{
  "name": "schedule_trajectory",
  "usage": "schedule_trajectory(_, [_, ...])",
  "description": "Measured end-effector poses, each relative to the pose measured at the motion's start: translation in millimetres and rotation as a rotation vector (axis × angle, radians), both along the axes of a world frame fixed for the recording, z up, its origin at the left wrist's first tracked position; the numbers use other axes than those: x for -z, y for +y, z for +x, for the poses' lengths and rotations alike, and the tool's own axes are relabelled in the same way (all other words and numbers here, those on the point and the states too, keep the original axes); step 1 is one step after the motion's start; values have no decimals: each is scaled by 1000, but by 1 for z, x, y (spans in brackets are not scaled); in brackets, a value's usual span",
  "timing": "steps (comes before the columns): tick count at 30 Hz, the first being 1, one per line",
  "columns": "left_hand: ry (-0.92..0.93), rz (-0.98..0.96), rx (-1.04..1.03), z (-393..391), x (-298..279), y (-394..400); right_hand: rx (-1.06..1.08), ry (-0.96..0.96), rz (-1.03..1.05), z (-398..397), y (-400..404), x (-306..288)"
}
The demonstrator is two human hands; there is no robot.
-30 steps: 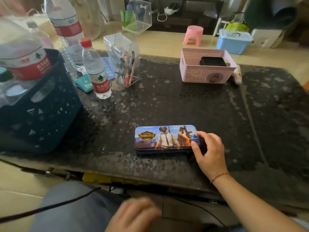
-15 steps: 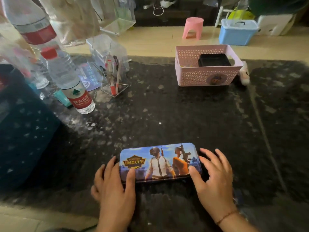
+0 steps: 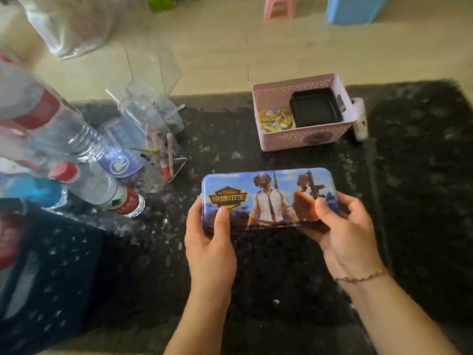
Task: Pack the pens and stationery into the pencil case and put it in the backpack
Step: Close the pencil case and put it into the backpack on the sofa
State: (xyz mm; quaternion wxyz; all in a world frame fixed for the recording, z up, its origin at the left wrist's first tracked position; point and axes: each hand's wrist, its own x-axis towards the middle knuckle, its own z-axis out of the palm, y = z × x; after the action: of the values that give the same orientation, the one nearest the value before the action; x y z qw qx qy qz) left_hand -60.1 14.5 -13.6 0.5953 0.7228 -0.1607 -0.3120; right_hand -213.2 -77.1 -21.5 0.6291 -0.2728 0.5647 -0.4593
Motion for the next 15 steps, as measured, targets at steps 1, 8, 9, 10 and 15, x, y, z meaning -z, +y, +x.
schedule_trajectory(1, [6, -10, 29, -4, -23, -7, 34, -5, 8, -7, -2, -23])
schedule_trajectory(8, [79, -41, 204, -63, -201, -41, 135, -31, 0, -84, -7, -205])
schedule_trajectory(9, [100, -51, 225, -77, -223, -45, 148, -33, -10, -100, -7, -228])
schedule_trajectory(10, [119, -61, 250, -93, -243, -48, 166, -34, -20, -117, -6, -250])
schedule_trajectory(15, [165, -106, 419, -180, -314, -66, 335, -66, -35, -212, 4, -330])
